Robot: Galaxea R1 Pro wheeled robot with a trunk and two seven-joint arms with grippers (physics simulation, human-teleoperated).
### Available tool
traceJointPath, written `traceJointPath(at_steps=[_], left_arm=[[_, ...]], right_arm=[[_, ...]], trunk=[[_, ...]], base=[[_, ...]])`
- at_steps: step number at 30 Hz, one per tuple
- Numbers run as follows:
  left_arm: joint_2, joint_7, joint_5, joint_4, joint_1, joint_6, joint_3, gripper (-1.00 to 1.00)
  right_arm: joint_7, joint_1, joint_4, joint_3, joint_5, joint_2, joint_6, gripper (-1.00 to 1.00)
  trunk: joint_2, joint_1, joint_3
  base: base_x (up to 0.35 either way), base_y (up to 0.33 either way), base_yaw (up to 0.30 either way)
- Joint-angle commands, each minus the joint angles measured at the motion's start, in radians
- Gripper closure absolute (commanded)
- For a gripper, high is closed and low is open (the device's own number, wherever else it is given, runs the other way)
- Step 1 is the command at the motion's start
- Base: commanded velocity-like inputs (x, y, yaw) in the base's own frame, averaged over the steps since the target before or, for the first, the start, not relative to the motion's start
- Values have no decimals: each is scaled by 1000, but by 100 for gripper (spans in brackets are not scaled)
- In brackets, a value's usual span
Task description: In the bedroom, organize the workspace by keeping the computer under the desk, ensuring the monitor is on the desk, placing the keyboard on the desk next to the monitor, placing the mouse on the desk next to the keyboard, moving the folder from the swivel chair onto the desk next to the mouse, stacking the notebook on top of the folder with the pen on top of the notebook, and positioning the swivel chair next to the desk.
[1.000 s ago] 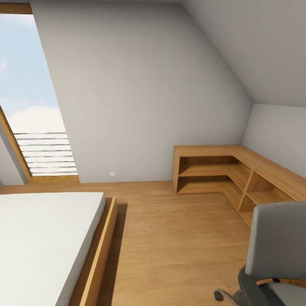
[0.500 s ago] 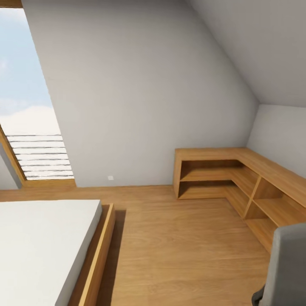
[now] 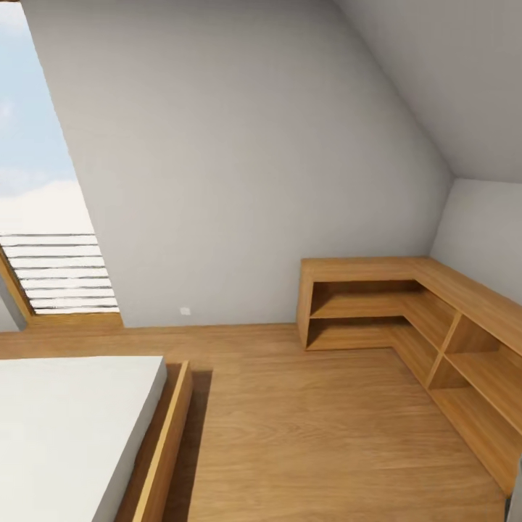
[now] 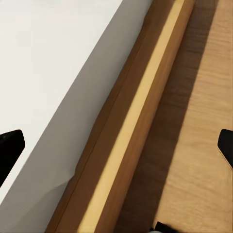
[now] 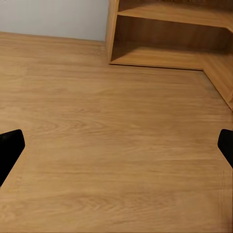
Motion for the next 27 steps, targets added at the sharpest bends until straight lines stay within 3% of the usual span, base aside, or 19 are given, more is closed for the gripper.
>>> traceJointPath(at_steps=[1,11,27], left_arm=[[1,7,4,-3,1,2,-9,-100],[-2,7,3,-51,1,71,-9,-100],[4,9,4,-67,1,75,-8,-100]], right_arm=[[0,-1,2,8,-10,-1,-4,-100],[-1,-1,2,8,-10,-1,-4,-100],[0,-1,2,9,-10,-2,-4,-100]], trunk=[[-1,1,-1],[-1,1,-1],[-1,1,-1]], base=[[331,0,0],[332,0,0],[332,0,0]])
